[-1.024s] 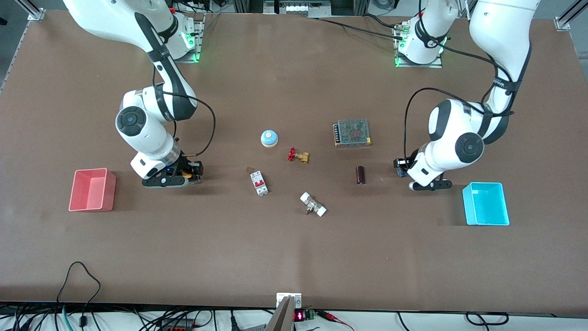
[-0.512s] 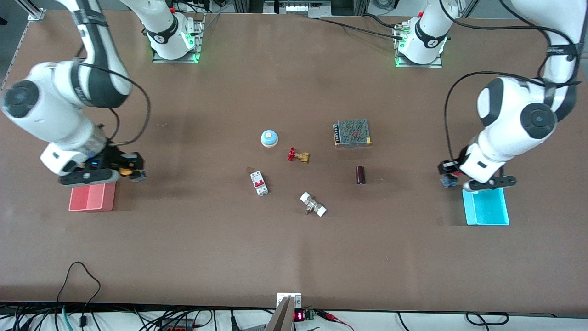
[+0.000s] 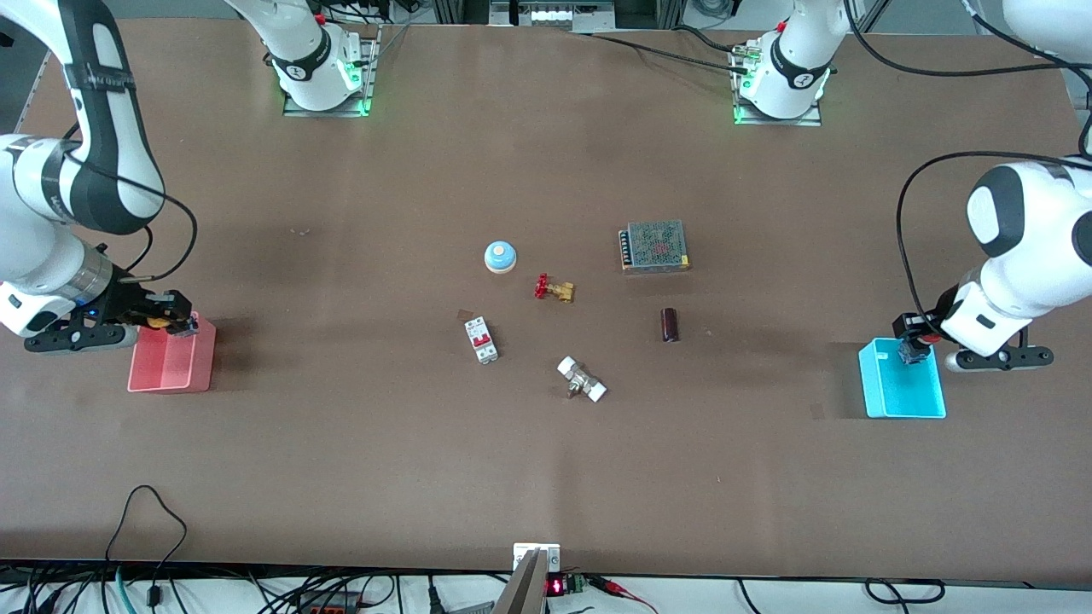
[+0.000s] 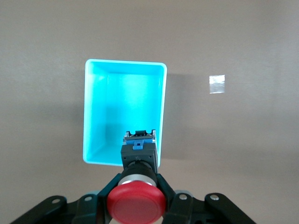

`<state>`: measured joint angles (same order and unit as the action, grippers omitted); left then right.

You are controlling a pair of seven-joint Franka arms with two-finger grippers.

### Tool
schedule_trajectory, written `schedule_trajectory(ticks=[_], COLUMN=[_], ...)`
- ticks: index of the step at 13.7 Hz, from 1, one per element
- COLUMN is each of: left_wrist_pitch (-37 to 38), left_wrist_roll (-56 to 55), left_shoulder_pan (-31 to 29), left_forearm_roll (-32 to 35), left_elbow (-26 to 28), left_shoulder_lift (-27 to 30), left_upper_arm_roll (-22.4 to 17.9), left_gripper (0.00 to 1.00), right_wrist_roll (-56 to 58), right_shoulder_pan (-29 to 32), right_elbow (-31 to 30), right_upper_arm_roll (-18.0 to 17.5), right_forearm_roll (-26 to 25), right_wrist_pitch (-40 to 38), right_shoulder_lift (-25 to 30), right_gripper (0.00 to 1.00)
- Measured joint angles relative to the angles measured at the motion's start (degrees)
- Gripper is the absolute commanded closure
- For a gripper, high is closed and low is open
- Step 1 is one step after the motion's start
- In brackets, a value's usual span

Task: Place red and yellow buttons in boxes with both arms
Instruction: 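Carry the yellow button to the pink box while the left gripper carries the red button, then lower the yellow button into the pink box while the left gripper lowers the red button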

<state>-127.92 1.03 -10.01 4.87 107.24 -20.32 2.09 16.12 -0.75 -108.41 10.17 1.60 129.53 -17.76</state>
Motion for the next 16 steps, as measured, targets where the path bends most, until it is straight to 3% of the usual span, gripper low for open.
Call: schedule_trajectory(ticks=[6,16], left_wrist_pitch=[-0.4,-0.4], left_wrist_roll=[6.8,9.4], left_shoulder_pan=[-2.0,-2.2], left_forearm_roll=[0.0,0.0], left_elbow=[-7.0,-7.5], left_shoulder_lift=[-7.2,-11.3], left_upper_arm_roll=[0.0,0.1], left_gripper=[0.90,0.90], right_wrist_roll=[0.1,2.6], right_shoulder_pan=[0.0,2.2], right_elbow=[0.6,0.6], right_upper_arm_roll=[2.2,2.7], right_forearm_roll=[0.0,0.0], right_wrist_pitch=[4.7,9.2], right_shoulder_lift=[-3.8,-7.2], right_gripper=[0.81,0.80])
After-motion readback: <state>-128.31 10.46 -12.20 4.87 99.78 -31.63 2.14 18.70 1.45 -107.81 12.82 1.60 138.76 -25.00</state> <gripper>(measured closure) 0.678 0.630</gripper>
